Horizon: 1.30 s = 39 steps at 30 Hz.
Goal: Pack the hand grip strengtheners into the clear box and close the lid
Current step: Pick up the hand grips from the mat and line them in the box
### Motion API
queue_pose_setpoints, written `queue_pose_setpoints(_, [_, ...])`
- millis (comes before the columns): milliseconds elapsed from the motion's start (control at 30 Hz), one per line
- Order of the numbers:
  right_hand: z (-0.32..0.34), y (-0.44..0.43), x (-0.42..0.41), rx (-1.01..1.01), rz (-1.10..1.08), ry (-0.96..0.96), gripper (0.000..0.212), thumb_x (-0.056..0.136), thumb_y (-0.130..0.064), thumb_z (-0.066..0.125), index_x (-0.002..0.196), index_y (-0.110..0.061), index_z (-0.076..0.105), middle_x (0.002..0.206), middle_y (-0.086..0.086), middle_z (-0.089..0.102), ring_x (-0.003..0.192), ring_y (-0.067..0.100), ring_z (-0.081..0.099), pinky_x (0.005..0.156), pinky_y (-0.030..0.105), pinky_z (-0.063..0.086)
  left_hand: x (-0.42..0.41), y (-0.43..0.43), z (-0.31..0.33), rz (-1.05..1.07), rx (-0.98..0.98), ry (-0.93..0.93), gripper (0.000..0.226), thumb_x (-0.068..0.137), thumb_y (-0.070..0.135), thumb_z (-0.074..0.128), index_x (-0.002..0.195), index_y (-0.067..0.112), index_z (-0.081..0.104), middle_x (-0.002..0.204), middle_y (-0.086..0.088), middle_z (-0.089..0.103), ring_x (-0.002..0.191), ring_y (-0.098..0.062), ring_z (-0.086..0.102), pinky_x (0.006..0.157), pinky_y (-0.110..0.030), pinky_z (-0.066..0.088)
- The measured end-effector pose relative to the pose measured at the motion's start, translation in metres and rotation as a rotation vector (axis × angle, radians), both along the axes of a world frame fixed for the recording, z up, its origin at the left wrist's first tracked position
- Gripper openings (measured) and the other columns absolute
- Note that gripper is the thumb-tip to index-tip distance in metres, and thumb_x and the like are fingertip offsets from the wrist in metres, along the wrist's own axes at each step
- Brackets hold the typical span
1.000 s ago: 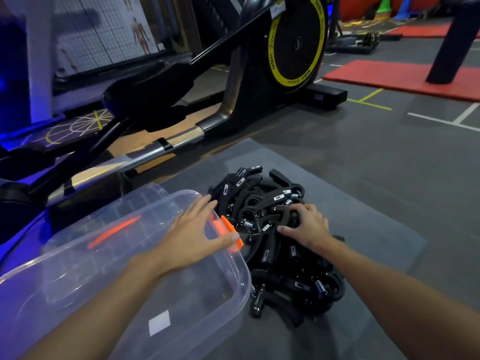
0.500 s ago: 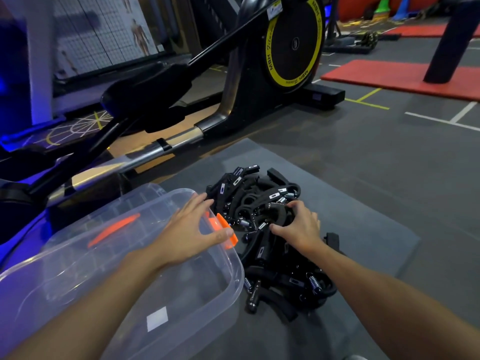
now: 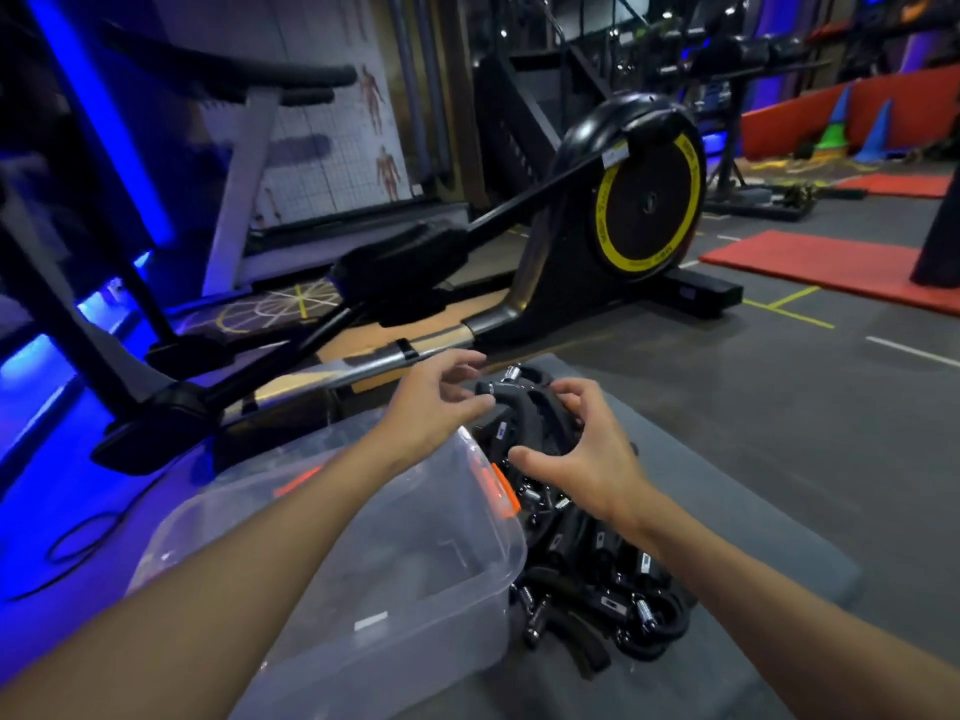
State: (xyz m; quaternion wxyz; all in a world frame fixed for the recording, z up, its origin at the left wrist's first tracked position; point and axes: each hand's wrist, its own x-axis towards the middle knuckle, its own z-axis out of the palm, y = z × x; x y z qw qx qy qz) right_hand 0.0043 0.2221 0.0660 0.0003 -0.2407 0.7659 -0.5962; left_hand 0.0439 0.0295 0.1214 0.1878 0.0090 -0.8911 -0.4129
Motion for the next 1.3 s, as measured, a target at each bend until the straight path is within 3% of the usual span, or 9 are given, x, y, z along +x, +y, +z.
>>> queue_pose_setpoints(167, [0.028,-0.005,0.04,-0.056,0.168,0.018,0.075,0.061,-0.037,0.086,0.122,-0.042,0.042,0.119,-0.015,0.057,0.107,-0.001,0.058,0.092,0.026,0.05,0.043,-0.009,0.028,0.02,0.0,0.007,0.024,0.078,0.011,0.08,0.087,0.03,0.069,0.084,0.006,0.072,0.084,-0.008,0.07,0.082,-0.028,0.055])
queue_pose_setpoints(333, [0.039,-0.037,0.059,0.123,0.444,-0.092,0.115,0.059,-0.04,0.089,0.145,-0.052,0.013,0.138,-0.005,0.044,0.113,0.015,0.06,0.087,0.031,0.056,0.09,-0.036,0.032,0.065,-0.082,0.045,0.028,0.077,0.01,0.08,0.088,0.033,0.069,0.085,0.01,0.071,0.083,-0.004,0.069,0.082,-0.023,0.054])
queue_pose_setpoints(500, [0.038,-0.098,0.077,0.241,0.591,-0.063,0.104,0.065,-0.029,0.089,0.145,-0.04,0.025,0.122,-0.023,0.048,0.102,0.005,0.062,0.088,0.027,0.056,0.113,-0.082,0.021,0.096,-0.078,0.042,0.032,0.075,0.009,0.082,0.087,0.035,0.068,0.083,0.009,0.073,0.081,-0.003,0.069,0.08,-0.021,0.055])
queue_pose_setpoints(667, [0.012,-0.169,0.083,0.339,0.698,-0.085,0.084,0.066,-0.026,0.088,0.122,-0.056,0.033,0.117,-0.022,0.051,0.1,-0.001,0.058,0.082,0.016,0.049,0.142,-0.155,-0.016,0.135,-0.091,-0.098,0.028,0.085,0.024,0.074,0.111,0.024,0.063,0.106,0.009,0.067,0.099,-0.002,0.063,0.09,-0.023,0.049])
queue_pose_setpoints(800, [-0.032,-0.226,0.087,0.457,0.787,-0.23,0.086,0.068,-0.024,0.088,0.133,-0.039,0.033,0.119,-0.024,0.044,0.096,0.003,0.058,0.076,0.014,0.046,0.179,-0.215,-0.072,0.436,-0.398,-0.281,0.065,0.082,0.062,0.036,0.134,0.027,0.051,0.136,0.006,0.049,0.13,-0.014,0.043,0.108,-0.04,0.035])
queue_pose_setpoints(900, [-0.069,-0.262,0.092,0.543,0.832,-0.31,0.083,0.068,-0.021,0.088,0.131,-0.034,0.036,0.117,-0.018,0.046,0.096,0.006,0.059,0.075,0.014,0.047,0.192,-0.234,-0.106,0.525,-0.427,-0.502,0.067,0.093,0.055,0.032,0.151,0.024,0.023,0.158,-0.003,0.023,0.147,-0.022,0.019,0.117,-0.045,0.021])
queue_pose_setpoints(1067, [-0.113,-0.295,0.089,0.672,0.852,-0.391,0.083,0.068,-0.016,0.087,0.13,-0.028,0.033,0.122,-0.002,0.049,0.112,0.016,0.055,0.089,0.023,0.05,0.191,-0.236,-0.125,0.491,-0.284,-0.528,0.073,0.101,0.049,0.031,0.155,0.012,0.001,0.164,0.001,-0.01,0.151,-0.018,0.005,0.121,-0.038,0.014])
queue_pose_setpoints(1167, [-0.128,-0.308,0.083,0.741,0.873,-0.388,0.086,0.066,-0.015,0.087,0.132,-0.023,0.031,0.115,0.0,0.049,0.105,0.016,0.055,0.091,0.029,0.05,0.191,-0.24,-0.133,0.481,-0.217,-0.5,0.075,0.1,0.053,0.029,0.156,0.016,-0.004,0.163,0.009,-0.015,0.151,-0.011,-0.003,0.122,-0.035,0.01])
queue_pose_setpoints(1300, [-0.144,-0.329,0.086,0.718,0.845,-0.391,0.067,0.075,0.004,0.075,0.125,-0.011,0.033,0.091,0.003,0.052,0.078,0.015,0.052,0.068,0.025,0.049,0.194,-0.248,-0.138,0.446,-0.132,-0.412,0.073,0.1,0.047,0.037,0.156,0.017,0.001,0.162,0.014,-0.009,0.149,-0.003,-0.005,0.119,-0.025,0.002])
